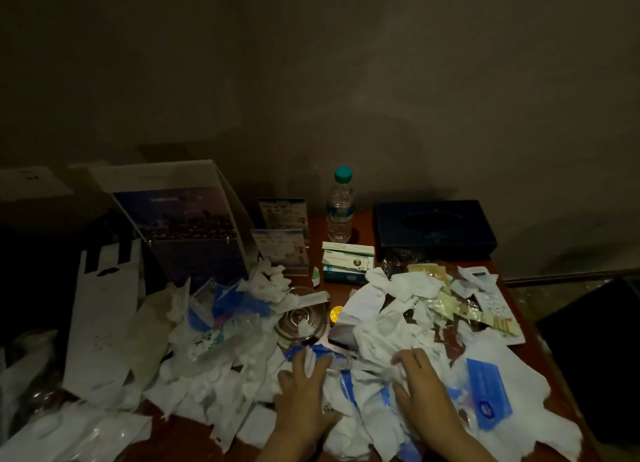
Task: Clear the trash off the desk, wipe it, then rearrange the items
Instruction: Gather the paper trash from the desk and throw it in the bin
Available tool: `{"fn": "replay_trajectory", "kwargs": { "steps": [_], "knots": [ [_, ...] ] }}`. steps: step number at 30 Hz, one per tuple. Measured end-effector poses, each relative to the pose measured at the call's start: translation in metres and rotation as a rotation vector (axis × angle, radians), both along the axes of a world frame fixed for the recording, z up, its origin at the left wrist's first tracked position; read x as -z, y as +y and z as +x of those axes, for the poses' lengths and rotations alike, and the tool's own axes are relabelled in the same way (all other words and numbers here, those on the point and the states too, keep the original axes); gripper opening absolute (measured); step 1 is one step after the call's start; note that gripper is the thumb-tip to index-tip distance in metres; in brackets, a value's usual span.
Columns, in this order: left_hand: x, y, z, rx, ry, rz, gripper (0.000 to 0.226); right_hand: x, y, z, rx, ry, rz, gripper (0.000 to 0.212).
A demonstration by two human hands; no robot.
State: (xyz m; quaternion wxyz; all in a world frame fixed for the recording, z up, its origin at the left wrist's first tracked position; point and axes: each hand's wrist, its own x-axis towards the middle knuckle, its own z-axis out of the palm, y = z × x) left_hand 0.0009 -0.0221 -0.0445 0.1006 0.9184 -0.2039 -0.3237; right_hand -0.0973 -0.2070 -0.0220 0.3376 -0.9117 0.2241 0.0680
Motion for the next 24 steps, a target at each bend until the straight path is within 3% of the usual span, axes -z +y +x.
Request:
{"fn": "replay_trajectory", "kwargs": {
  "steps": [4,7,10,15,20,24],
  "knots": [
    [0.004,-0.001,-0.001,-0.003,-0.037,-0.034,0.067,0.003,-0.004,-0.004,-0.023,-0.025,-0.019,0.028],
    [0.005,0.002,-0.004,-0.024,-0.101,-0.116,0.053,0.003,-0.007,-0.006,-0.045,0.103,-0.179,0.053],
    [0.004,0.005,-0.007,-0.038,-0.155,-0.247,0.037,0.007,-0.007,-0.004,-0.058,0.215,-0.207,0.069],
    [-0.001,0.013,-0.005,-0.123,-0.216,-0.409,0.029,0.010,-0.005,-0.005,-0.033,0.108,-0.100,0.042],
    [-0.015,0.028,-0.009,-0.192,-0.314,-0.496,0.027,-0.001,-0.003,-0.018,0.025,-0.080,-0.012,0.041],
    [-0.020,0.028,-0.018,-0.216,-0.307,-0.523,0.025,-0.011,0.004,-0.024,-0.004,-0.097,0.074,0.036]
  ]
}}
